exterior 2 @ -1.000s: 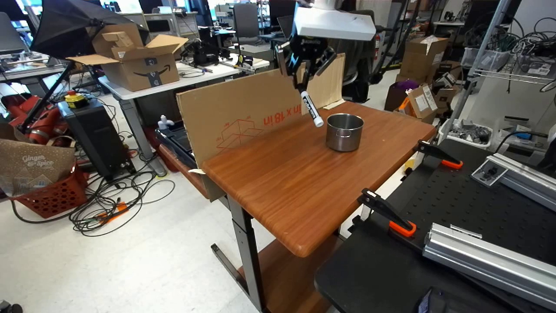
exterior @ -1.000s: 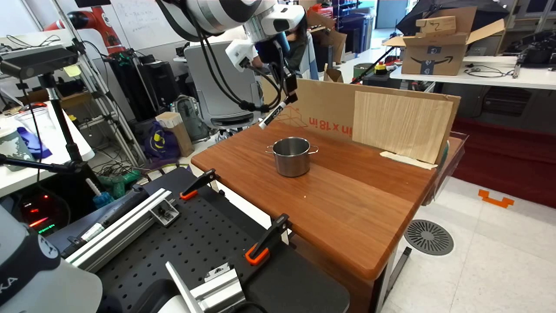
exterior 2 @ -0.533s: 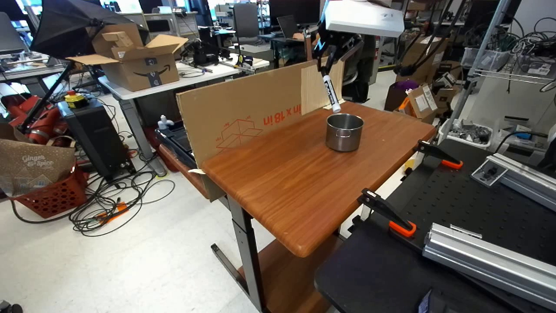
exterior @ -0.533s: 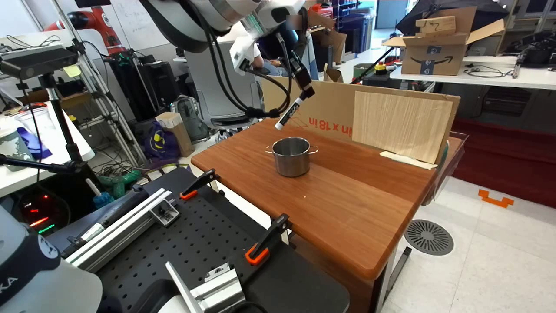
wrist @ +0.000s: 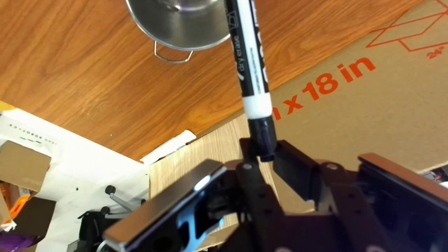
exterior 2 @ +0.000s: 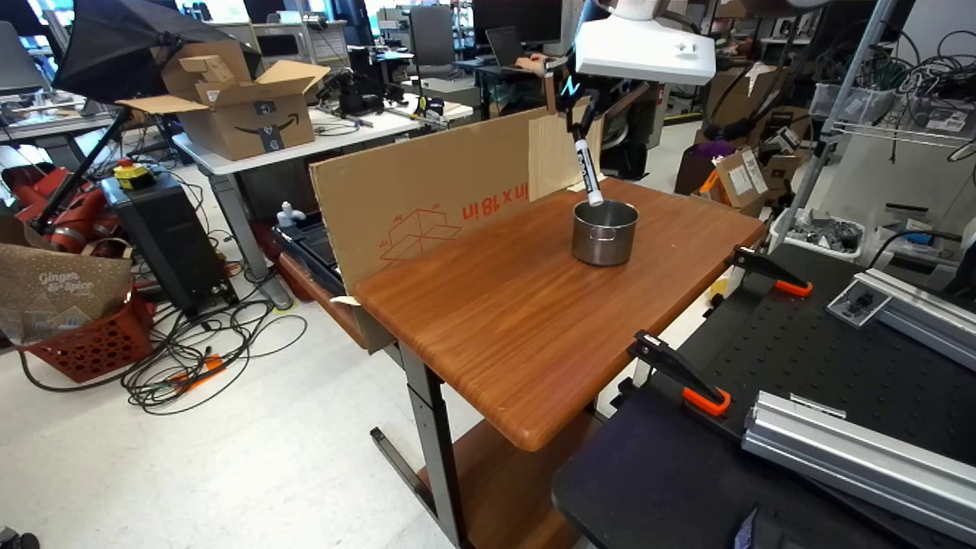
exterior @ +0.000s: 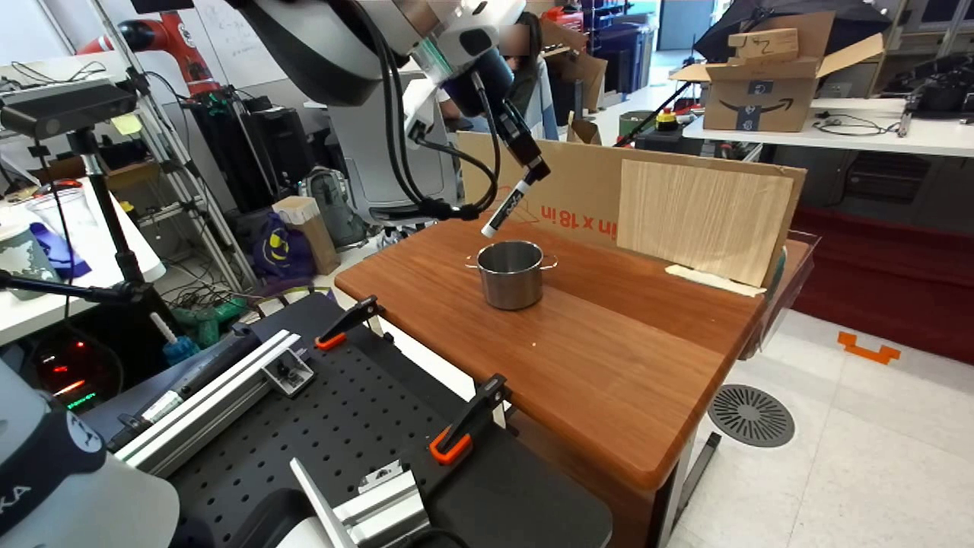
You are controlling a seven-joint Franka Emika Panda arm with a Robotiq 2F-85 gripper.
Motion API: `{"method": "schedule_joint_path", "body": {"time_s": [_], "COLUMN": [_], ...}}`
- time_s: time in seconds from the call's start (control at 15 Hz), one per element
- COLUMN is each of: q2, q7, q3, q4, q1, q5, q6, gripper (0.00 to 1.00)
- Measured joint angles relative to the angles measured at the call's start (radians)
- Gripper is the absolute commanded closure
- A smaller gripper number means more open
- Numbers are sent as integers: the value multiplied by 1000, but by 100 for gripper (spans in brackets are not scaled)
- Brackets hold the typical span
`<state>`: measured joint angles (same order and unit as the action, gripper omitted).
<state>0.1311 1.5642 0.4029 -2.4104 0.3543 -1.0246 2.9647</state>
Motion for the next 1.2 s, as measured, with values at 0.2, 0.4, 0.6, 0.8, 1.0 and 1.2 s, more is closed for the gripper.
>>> {"method": "schedule_joint_path", "body": {"time_s": [0.2, 0.4, 0.6, 0.8, 1.0, 1.2], "q2": [19, 45, 76, 110, 142, 173], "q7": [76, 104, 116, 123, 125, 125], "q3": [0, 0, 0, 0, 0, 0], "q4": [0, 1, 10, 25, 44, 61], "q1": [3, 3, 3, 3, 3, 3], "q5": [-61, -72, -72, -71, -70, -66], "q6": [-1, -3, -12, -24, -32, -36], "gripper": [94, 94, 94, 94, 94, 53]}}
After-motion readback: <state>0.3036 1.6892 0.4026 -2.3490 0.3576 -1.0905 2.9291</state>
